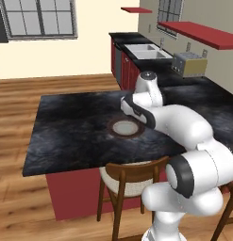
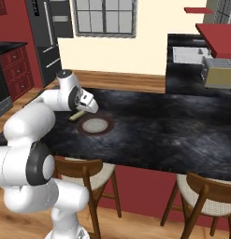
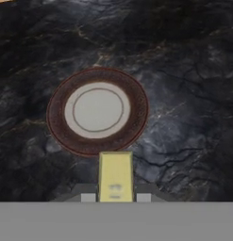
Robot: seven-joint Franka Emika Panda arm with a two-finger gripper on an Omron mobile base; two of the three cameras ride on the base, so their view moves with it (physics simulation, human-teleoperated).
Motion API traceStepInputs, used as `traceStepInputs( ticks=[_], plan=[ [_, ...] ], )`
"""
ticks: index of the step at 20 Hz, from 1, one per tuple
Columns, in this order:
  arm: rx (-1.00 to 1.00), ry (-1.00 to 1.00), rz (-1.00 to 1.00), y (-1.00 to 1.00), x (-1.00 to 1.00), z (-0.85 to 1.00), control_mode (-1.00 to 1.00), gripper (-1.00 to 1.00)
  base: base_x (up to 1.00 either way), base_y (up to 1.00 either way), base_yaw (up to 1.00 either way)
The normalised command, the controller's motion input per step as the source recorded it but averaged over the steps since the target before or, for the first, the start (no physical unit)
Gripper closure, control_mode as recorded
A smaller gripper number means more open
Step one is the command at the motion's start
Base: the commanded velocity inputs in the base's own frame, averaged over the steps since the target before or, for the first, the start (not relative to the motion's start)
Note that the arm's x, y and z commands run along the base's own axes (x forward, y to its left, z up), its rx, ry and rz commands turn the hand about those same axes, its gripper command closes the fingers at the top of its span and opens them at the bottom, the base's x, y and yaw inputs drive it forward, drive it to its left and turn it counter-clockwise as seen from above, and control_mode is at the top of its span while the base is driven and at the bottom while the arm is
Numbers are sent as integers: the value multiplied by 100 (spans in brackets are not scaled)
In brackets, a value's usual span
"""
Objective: Retrieve the butter from the fridge and place it on a plate on the dining table. Then retrieve the butter knife by the fridge and place it near the plate.
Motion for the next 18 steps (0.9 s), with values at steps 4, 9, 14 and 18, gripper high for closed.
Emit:
traceStepInputs(
  ticks=[4, 9, 14, 18],
  plan=[
    [0, 0, 0, 0, 16, -16, -100, 100, 0, 0, 0],
    [0, 0, 0, 0, 36, -11, -100, 100, 0, 0, 0],
    [0, 2, 0, 0, 38, -19, -100, 100, 0, 0, 0],
    [0, 5, 0, 0, 38, -23, -100, 100, 0, 0, 0]
  ],
)
